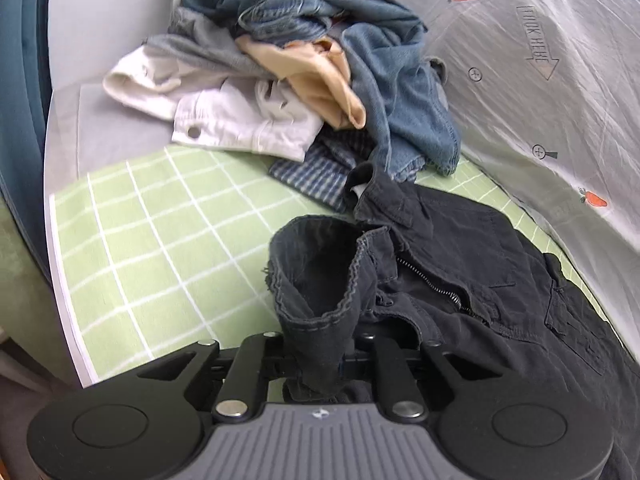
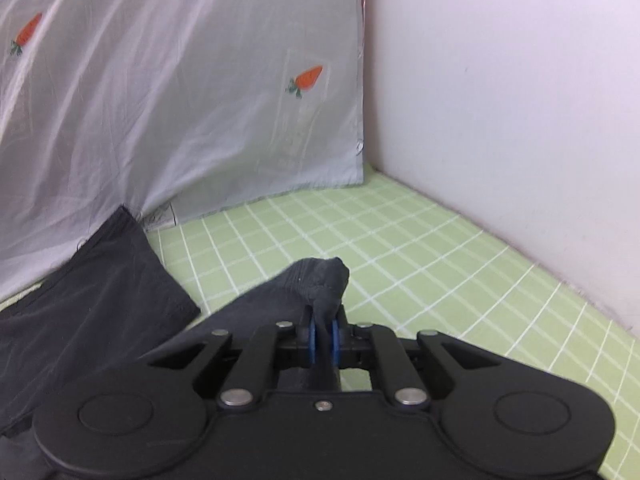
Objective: Fold clothes
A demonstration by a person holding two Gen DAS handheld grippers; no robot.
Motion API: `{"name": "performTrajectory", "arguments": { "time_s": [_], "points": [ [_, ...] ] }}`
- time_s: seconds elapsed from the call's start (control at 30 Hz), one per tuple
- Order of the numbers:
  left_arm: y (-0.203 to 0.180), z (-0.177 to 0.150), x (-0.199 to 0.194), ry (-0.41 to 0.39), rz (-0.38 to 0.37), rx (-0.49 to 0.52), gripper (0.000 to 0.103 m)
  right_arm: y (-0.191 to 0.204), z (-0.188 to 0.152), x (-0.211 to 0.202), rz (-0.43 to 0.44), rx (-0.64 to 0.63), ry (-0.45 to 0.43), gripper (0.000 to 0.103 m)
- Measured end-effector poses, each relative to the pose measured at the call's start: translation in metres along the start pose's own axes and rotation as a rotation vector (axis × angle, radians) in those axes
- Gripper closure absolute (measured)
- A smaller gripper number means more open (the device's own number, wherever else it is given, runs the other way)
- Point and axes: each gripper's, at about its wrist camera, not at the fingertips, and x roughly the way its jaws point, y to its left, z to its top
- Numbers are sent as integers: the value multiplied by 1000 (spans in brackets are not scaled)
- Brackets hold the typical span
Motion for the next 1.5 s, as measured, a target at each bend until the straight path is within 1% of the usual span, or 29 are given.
{"name": "performTrajectory", "arguments": {
  "time_s": [0.1,0.13,0.23,0.4,0.47,0.5,0.53,0.57,0.6,0.63,0.67,0.73,0.8,0.83,0.87,0.93,1.03,1.1,1.13,1.23,1.27,1.3,1.37,1.5],
  "points": [
    [-6,17,-17,-54,17,79,87,-7,13,-30,-4,-20,-86,95],
    [-8,23,-23,-73,22,106,87,-10,7,-37,-37,-64,-83,95],
    [8,14,-10,-31,63,95,87,-24,-27,-41,-128,-148,-15,95],
    [39,-5,17,53,133,64,87,-33,-42,-43,-166,-134,32,94],
    [46,-3,18,59,139,48,87,-36,-48,-44,-181,-129,51,93],
    [46,-1,16,55,147,45,86,-38,-51,-45,-188,-126,60,90],
    [44,0,14,51,157,47,86,-40,-54,-45,-196,-123,69,80],
    [43,1,12,47,166,49,85,-42,-57,-46,-203,-120,79,75],
    [42,3,10,42,176,51,84,-43,-60,-46,-210,-118,88,69],
    [40,4,8,38,186,53,83,-45,-63,-47,-218,-115,97,64],
    [39,5,6,34,196,55,78,-47,-66,-47,-225,-112,107,60],
    [36,8,1,25,216,59,74,-50,-72,-48,-240,-107,125,54],
    [33,11,-3,16,236,63,52,-54,-78,-49,-255,-101,144,43],
    [32,12,-5,12,246,65,47,-56,-81,-50,-262,-98,153,31],
    [31,13,-7,8,255,67,43,-57,-84,-50,-270,-95,163,22],
    [28,16,-12,-1,275,71,42,-60,-89,-50,-282,-91,180,22],
    [24,20,-18,-14,305,76,38,-48,-82,-38,-259,-108,177,16],
    [21,23,-22,-23,325,80,37,-40,-78,-29,-244,-119,176,16],
    [15,24,-26,-37,306,95,37,-35,-77,-25,-241,-123,177,16],
    [-12,24,-36,-92,225,151,26,-22,-74,-12,-213,-119,185,16],
    [-23,22,-36,-94,187,177,23,-18,-73,-7,-201,-116,192,16],
    [-35,19,-34,-91,145,207,22,-14,-73,-2,-189,-113,198,16],
    [-63,8,-23,-50,52,289,22,-5,-72,5,-171,-115,208,16],
    [-115,-26,7,51,-57,455,22,12,-71,20,-136,-118,228,16]
  ]
}}
